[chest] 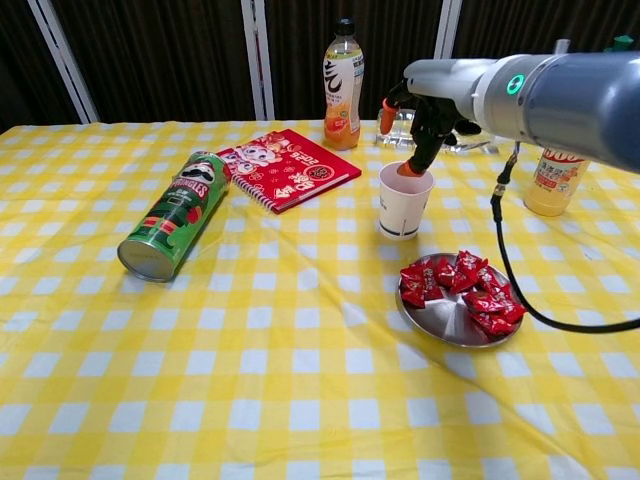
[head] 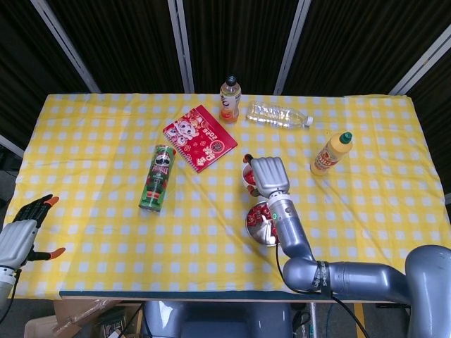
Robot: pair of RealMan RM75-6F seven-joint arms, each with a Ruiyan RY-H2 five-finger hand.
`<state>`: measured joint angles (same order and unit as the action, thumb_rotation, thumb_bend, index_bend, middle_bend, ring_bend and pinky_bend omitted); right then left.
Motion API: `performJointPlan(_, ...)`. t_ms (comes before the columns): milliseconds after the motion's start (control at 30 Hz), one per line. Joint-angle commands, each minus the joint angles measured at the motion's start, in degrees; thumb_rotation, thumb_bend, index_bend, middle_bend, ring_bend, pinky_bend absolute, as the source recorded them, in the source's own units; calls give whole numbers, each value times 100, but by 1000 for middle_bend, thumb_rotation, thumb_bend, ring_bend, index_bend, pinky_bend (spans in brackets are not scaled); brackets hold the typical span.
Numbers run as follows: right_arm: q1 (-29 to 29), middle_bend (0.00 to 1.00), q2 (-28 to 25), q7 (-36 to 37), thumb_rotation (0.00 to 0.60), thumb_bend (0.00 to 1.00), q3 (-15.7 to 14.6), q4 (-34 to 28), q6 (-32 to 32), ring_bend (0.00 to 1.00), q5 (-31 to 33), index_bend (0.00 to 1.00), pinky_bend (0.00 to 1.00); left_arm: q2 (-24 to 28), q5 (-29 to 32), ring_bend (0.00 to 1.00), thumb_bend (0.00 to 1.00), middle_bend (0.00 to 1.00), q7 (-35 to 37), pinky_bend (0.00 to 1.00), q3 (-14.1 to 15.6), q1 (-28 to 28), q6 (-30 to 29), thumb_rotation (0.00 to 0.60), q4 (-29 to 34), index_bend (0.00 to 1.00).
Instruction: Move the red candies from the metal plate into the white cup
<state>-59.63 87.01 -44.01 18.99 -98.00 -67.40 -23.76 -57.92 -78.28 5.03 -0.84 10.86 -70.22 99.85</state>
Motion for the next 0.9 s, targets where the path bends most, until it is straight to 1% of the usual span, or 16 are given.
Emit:
performJointPlan(33,274,777,-294,-133,600,337,-312,-693,-448,781,-171,274,882,3,-47,0,31,0,34,0,8,-9,-27,600,-15,0)
performJointPlan(167,548,777,-361,-119,600,328,-652,-1023,-709,780,-231,251,881,-11,-150,0,31,0,89,0,14,-38,-126,600,-68,0)
performJointPlan(233,651,777,-348,-98,600,319,-786,-1075,-793,779,-277,246,882,-33,-218,0,31,0,117,0,7,-56,-206,600,-108,0)
performJointPlan(300,790,777,-296,-42,600,318,-954,-1096,-883,779,-340,244,881,-91,-379,0,31,0,120,0,-9,-101,-416,600,-219,0)
performJointPlan(400,954,777,-186,62,600,316,-1131,-1047,-953,779,-452,244,881,-219,-625,0,30,0,190,0,-12,-185,-732,600,-436,0)
performJointPlan(467,1037,777,-92,89,600,308,-1236,-975,-977,779,-518,244,881,-277,-704,0,30,0,245,0,-3,-214,-826,600,-555,0)
performJointPlan(700,1238,777,277,105,600,256,-1423,-673,-986,773,-566,243,881,-367,-802,0,31,0,293,0,-15,-243,-969,600,-716,0)
performJointPlan(900,1366,777,451,87,600,238,-1424,-565,-1005,773,-619,243,881,-364,-787,0,31,0,300,0,-11,-242,-949,600,-715,0)
